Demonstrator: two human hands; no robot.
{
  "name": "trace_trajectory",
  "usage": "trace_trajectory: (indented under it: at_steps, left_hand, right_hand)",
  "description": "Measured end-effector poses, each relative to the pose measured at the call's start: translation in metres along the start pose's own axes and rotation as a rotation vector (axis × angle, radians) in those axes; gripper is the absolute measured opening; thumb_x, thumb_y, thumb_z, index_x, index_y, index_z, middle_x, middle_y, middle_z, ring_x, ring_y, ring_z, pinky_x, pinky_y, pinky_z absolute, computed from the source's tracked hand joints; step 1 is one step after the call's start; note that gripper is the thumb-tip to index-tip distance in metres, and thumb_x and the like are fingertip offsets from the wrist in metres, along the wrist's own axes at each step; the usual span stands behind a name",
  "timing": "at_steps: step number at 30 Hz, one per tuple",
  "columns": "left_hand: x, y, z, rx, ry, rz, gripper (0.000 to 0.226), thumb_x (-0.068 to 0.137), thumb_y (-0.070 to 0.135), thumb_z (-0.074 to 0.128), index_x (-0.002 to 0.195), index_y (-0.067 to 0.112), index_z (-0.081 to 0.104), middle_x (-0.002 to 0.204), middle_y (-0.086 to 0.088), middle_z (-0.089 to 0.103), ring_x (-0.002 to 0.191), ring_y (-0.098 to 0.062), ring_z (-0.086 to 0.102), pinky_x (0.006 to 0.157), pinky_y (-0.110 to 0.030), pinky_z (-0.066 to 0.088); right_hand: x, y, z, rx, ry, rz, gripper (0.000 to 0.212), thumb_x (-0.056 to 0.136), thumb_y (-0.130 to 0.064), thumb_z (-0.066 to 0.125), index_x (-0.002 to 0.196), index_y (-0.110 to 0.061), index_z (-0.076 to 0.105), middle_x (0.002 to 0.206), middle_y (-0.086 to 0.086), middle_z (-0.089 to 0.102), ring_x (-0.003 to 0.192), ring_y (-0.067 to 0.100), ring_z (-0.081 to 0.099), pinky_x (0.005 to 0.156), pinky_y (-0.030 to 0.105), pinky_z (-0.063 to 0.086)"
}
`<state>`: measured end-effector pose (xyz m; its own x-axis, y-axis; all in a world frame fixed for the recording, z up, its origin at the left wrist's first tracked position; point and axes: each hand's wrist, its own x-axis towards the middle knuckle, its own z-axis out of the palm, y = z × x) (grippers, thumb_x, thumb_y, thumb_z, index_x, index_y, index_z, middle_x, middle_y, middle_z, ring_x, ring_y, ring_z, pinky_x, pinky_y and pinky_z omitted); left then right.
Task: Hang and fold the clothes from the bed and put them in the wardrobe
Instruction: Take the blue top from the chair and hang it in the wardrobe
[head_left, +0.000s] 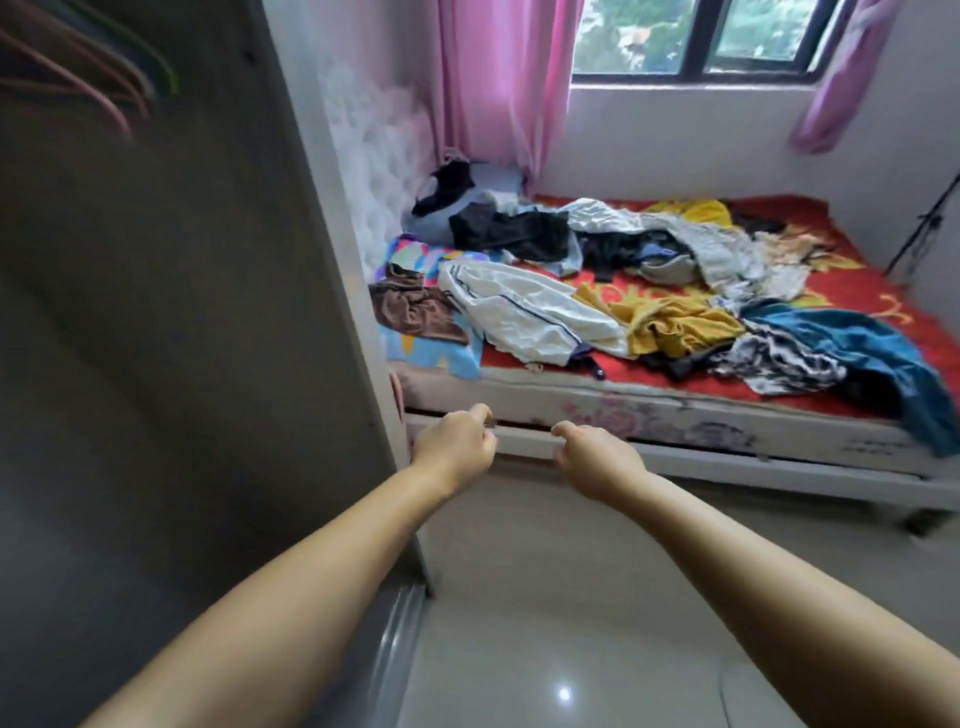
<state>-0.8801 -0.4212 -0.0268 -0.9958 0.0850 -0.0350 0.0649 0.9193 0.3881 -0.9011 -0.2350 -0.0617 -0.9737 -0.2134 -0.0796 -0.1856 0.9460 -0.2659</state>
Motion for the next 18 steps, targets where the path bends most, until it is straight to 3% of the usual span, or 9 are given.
trace_trajectory:
  at_steps: [8,11,18]
  left_hand:
    - [0.01,0.158,0.081,0.036,-0.086,0.246,0.035,0.096,0.025,0.041,0.129,0.019,0.051,0.113,-0.005,0.067,0.101,-0.028,0.061,0.073,-0.033,0.044]
    - [0.011,0.229,0.108,0.042,-0.119,0.373,0.034,0.096,0.026,0.042,0.127,0.019,0.052,0.114,-0.005,0.066,0.101,-0.027,0.061,0.076,-0.034,0.048]
    - [-0.008,0.397,0.168,0.027,-0.195,0.773,0.031,0.095,0.026,0.039,0.122,0.022,0.054,0.116,-0.004,0.065,0.106,-0.027,0.059,0.079,-0.032,0.045]
  right_hand:
    - [-0.086,0.158,-0.031,0.035,0.013,0.215,0.037,0.099,-0.033,0.038,0.131,-0.017,0.048,0.128,0.006,0.058,0.116,0.027,0.055,0.09,0.039,0.048]
    - [-0.126,0.212,-0.051,0.056,0.059,0.324,0.037,0.099,-0.032,0.038,0.131,-0.017,0.048,0.127,0.005,0.059,0.115,0.027,0.055,0.089,0.04,0.048]
    - [-0.255,0.311,-0.1,0.119,0.291,0.638,0.036,0.099,-0.029,0.038,0.131,-0.021,0.051,0.127,0.003,0.06,0.115,0.024,0.055,0.088,0.036,0.047]
